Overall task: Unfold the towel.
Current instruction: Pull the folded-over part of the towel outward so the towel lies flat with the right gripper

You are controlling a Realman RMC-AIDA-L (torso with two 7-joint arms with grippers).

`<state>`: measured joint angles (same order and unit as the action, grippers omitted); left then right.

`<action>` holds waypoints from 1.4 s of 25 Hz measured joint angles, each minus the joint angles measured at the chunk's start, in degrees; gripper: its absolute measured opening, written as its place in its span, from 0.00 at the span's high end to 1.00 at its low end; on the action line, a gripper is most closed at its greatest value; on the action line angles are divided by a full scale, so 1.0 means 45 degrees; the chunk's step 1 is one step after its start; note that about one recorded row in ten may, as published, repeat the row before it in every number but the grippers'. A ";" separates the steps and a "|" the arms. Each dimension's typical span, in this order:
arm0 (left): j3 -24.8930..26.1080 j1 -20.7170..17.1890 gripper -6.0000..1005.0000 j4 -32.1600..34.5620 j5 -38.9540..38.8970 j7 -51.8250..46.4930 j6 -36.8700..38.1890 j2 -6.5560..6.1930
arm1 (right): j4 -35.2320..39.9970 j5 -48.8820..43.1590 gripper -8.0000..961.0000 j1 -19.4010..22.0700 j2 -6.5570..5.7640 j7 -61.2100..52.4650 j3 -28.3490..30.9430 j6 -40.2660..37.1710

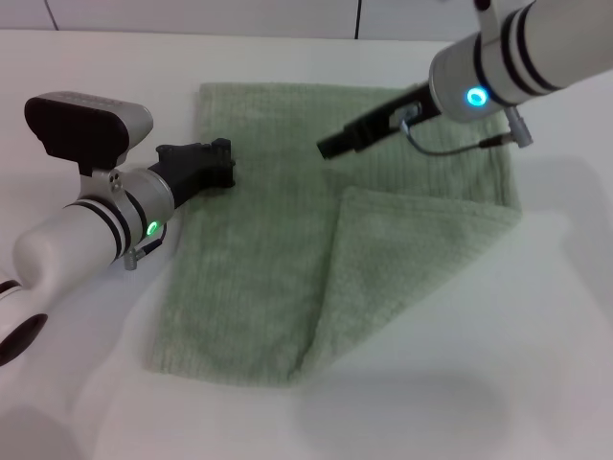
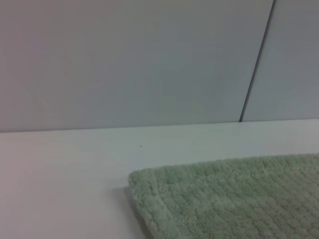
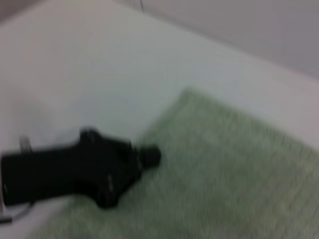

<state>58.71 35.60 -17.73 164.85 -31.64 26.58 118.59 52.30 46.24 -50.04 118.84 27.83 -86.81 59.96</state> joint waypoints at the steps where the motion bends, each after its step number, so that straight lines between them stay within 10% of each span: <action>1: 0.0001 -0.0002 1.00 -0.0002 -0.0004 0.0000 0.0006 -0.0006 | -0.0419 -0.0005 0.32 -0.0213 -0.0001 0.0198 0.0061 0.0028; 35: 0.0000 -0.0124 1.00 -0.0342 0.0007 0.0000 0.0053 -0.0017 | -0.4408 0.0448 0.32 -0.1916 0.0172 0.2278 -0.0045 -0.0759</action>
<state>58.71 35.04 -19.27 164.88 -31.64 26.81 118.52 32.46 48.25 -58.66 119.62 38.08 -87.01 56.55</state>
